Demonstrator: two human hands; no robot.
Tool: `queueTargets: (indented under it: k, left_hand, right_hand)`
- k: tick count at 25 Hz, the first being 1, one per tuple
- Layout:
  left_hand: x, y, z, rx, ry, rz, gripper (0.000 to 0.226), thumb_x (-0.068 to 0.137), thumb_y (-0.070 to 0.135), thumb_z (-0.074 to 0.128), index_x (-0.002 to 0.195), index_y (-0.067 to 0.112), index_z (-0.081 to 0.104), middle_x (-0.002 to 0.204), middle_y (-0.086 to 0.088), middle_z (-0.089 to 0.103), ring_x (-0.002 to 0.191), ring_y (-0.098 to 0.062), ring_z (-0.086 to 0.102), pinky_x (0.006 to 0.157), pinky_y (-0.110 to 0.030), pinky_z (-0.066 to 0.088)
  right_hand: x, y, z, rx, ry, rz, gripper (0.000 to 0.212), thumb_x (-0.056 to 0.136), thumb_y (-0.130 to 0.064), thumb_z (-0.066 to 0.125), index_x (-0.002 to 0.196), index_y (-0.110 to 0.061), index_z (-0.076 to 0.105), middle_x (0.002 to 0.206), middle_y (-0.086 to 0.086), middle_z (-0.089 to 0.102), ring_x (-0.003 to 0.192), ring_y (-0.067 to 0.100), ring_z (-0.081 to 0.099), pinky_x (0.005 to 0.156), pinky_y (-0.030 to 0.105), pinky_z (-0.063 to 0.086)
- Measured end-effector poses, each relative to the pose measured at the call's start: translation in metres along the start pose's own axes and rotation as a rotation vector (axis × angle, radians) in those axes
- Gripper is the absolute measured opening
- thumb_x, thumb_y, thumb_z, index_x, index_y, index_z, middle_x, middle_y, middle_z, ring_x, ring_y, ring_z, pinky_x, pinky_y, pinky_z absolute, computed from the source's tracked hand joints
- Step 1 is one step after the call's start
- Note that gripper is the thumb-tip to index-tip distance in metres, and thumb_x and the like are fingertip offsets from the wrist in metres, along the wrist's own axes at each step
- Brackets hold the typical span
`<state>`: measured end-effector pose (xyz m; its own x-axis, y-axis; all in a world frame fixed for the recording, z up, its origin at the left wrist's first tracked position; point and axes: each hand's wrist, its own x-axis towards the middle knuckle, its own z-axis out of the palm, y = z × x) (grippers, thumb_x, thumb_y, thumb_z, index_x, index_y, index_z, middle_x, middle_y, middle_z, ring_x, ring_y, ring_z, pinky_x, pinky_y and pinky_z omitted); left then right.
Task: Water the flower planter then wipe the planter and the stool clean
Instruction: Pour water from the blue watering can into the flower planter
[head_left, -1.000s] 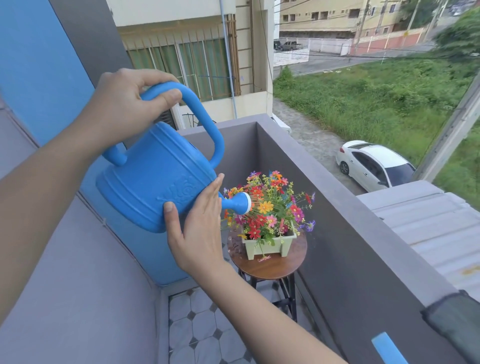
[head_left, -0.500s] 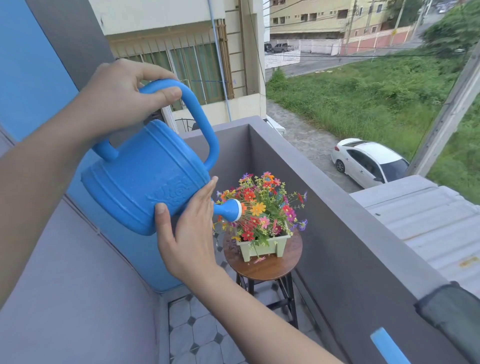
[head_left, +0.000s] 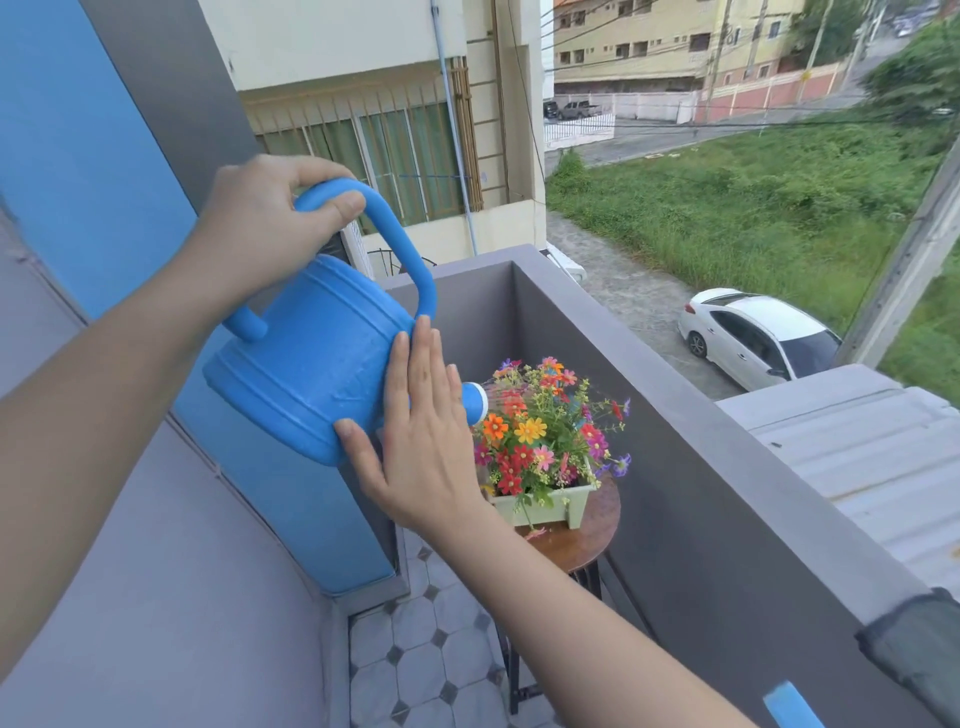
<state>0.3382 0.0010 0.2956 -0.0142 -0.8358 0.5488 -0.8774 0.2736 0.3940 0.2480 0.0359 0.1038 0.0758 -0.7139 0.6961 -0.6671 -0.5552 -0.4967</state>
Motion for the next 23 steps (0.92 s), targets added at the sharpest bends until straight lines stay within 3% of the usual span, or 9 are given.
queueTargets:
  k: [3,7,11,15,18,21,23]
  left_hand:
    - [-0.007,-0.006,0.003,0.022,-0.062,0.003,0.025,0.089,0.04,0.055,0.11,0.032,0.065,0.097,0.006,0.063,0.096,-0.012,0.049,0.082,-0.023,0.033]
    - [-0.01,-0.009,0.008,-0.013,-0.062,-0.02,0.027,0.088,0.041,0.056,0.112,0.03,0.065,0.098,0.009,0.061,0.097,-0.01,0.049,0.084,-0.023,0.034]
    - [-0.007,-0.005,0.011,-0.037,0.004,-0.018,0.027,0.09,0.038,0.054,0.112,0.027,0.065,0.09,0.007,0.06,0.086,-0.012,0.049,0.078,-0.021,0.033]
    - [-0.006,-0.002,0.006,-0.02,0.037,0.005,0.026,0.091,0.035,0.053,0.111,0.025,0.065,0.085,-0.006,0.063,0.07,-0.02,0.051,0.073,-0.023,0.035]
    - [-0.005,0.001,0.003,0.02,-0.005,0.022,0.026,0.091,0.034,0.053,0.111,0.023,0.065,0.083,-0.008,0.062,0.058,-0.012,0.049,0.073,-0.026,0.037]
    - [-0.004,0.002,0.004,0.018,-0.051,0.002,0.027,0.09,0.036,0.055,0.113,0.026,0.065,0.09,-0.004,0.064,0.065,-0.013,0.051,0.075,-0.025,0.037]
    - [-0.003,0.001,0.006,-0.003,-0.044,-0.015,0.03,0.089,0.039,0.055,0.115,0.027,0.064,0.098,-0.002,0.065,0.084,-0.015,0.054,0.08,-0.023,0.036]
  right_hand:
    - [-0.013,-0.002,0.006,-0.006,0.005,-0.062,0.075,0.096,-0.057,0.015,0.149,-0.005,0.007,0.157,0.018,-0.002,0.147,0.019,-0.022,0.119,0.031,-0.011]
    - [-0.016,0.001,0.008,0.004,0.062,-0.067,0.077,0.096,-0.057,0.014,0.148,0.0,0.009,0.159,0.015,-0.003,0.148,0.021,-0.02,0.12,0.034,-0.008]
    - [0.0,0.007,0.008,-0.005,0.071,-0.012,0.084,0.092,-0.061,0.028,0.149,-0.002,0.008,0.156,0.017,-0.004,0.146,0.018,-0.023,0.119,0.033,-0.007]
    - [0.012,0.009,0.006,-0.03,0.035,-0.02,0.085,0.089,-0.057,0.034,0.149,-0.004,0.007,0.155,0.015,-0.005,0.144,0.014,-0.027,0.119,0.031,-0.008]
    - [0.008,0.006,0.006,-0.023,0.009,-0.031,0.085,0.089,-0.057,0.034,0.149,-0.004,0.006,0.156,0.015,-0.006,0.144,0.014,-0.026,0.118,0.03,-0.01]
    - [0.001,0.005,0.006,0.005,-0.012,-0.02,0.085,0.089,-0.057,0.033,0.15,-0.007,0.003,0.156,0.015,-0.009,0.145,0.015,-0.026,0.118,0.03,-0.012]
    - [0.001,0.007,0.004,0.004,0.001,-0.015,0.084,0.089,-0.057,0.033,0.15,-0.008,0.002,0.156,0.015,-0.009,0.145,0.015,-0.026,0.118,0.031,-0.01]
